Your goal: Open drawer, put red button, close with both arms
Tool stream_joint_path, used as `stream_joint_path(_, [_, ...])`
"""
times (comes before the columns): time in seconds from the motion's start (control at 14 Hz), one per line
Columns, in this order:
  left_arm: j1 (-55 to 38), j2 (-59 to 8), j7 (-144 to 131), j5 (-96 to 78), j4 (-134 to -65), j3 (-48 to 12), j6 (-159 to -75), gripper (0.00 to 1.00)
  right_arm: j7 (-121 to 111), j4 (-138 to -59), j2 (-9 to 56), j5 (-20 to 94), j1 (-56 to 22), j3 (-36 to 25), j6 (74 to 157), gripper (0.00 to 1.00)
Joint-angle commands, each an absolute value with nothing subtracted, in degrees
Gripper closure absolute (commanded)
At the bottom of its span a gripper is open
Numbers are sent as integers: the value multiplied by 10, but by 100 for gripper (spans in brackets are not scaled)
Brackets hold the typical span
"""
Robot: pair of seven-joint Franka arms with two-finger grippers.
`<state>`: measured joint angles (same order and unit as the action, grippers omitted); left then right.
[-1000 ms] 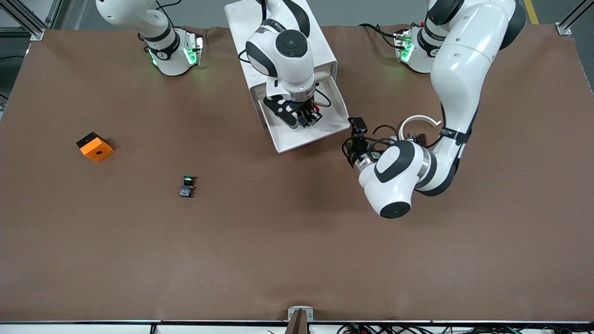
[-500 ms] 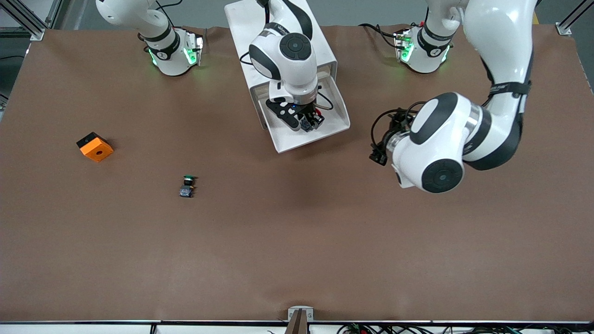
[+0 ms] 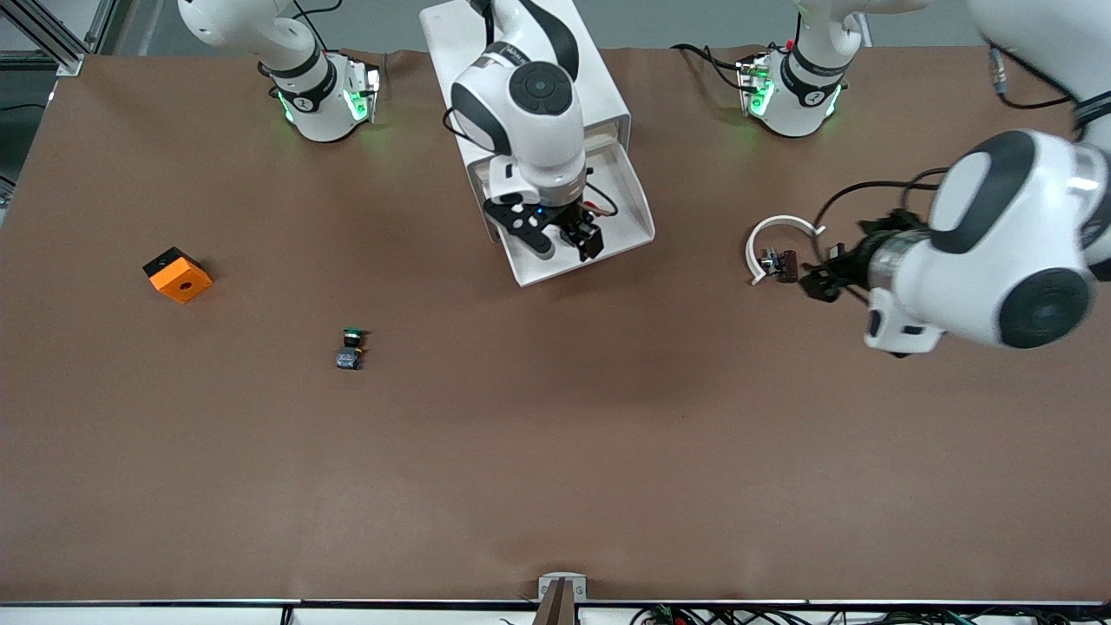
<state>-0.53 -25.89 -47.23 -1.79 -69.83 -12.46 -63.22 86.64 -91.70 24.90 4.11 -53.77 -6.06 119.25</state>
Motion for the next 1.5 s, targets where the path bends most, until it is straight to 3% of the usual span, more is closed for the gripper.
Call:
stream_joint_path(0.0, [50,-198,-322,4,-744,-130,-630,0,776,-880,247,39,-483,-54,1129,0])
stream_joint_path(0.36, [106,-123,-116,35,-794,-123,-658,0,614,-875,204,40,-378,-54,1039,0])
stream_joint_path(0.5, [70,-56,-71,44,-877,-67,-720,0,562,-875,186,40,-335,-54,1000,0])
stream_joint_path(0.64, [8,55,-49,39,-1022,23,-829,0,474,-875,168,40,-285,-54,970,0])
stream_joint_path(0.79, [4,139,-49,36,-1131,33,-917,0,403,-875,151,40,-240,-55,944,0])
stream_joint_path(0.86, [4,155,-49,36,-1149,32,-931,0,383,-876,142,40,-217,-55,934,0])
stream_joint_path(1.07, [4,149,-58,16,-1121,-2,-933,0,306,-876,116,37,-154,-56,890,0])
stream_joint_path(1.21, [4,119,-55,14,-1065,-25,-921,0,247,-876,102,33,-115,-57,871,0])
stream_joint_path(1.43, [9,63,-48,14,-964,-53,-835,0,149,-875,86,17,-63,-57,847,0])
